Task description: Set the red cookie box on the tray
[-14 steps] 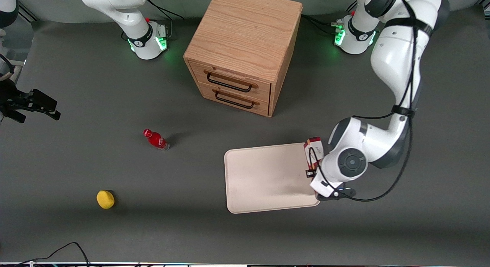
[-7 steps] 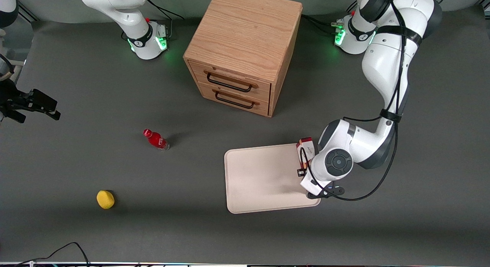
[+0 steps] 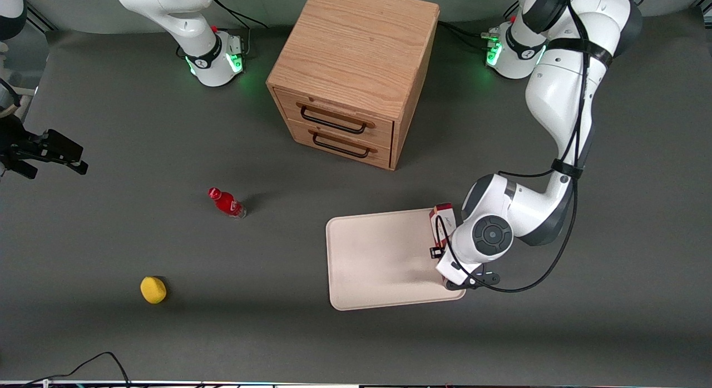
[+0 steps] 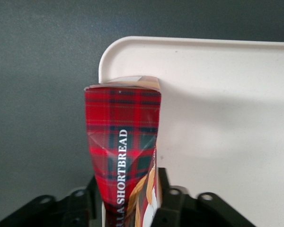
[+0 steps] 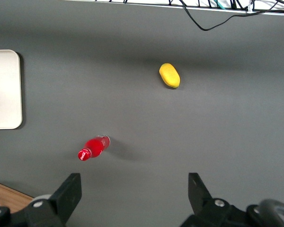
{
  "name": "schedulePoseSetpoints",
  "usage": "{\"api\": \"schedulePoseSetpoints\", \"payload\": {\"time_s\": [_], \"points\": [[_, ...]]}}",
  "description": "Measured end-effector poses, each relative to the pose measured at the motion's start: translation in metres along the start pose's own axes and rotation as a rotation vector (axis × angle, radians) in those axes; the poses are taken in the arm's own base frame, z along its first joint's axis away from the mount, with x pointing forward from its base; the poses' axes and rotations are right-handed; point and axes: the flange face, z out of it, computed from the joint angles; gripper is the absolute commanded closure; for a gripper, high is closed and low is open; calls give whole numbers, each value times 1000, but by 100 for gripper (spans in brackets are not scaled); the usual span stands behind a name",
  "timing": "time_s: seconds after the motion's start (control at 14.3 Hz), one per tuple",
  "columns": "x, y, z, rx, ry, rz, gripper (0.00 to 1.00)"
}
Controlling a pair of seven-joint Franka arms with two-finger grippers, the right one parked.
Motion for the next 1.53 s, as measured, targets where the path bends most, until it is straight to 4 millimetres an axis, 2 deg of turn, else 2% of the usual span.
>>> {"api": "schedulePoseSetpoints", "payload": {"time_s": [0.14,0.28,0.42,0.56,0.63,0.77,0.98,1.12,1.4,1.53], "points": [[2,-1,-11,0,7,-3,0],[4,-11,-48,21,5,-7,0],[3,-36,-119,43,23,23,0],[-2,-83,-195,72,31,88,0],[-6,-109,-227,86,30,114,0],[-16,-154,-270,104,18,172,0],[-37,-205,-307,83,-21,230,0],[-58,-230,-330,81,-27,235,0],[-120,-245,-367,74,-10,229,0],[-144,-247,-380,87,-19,228,0]]}}
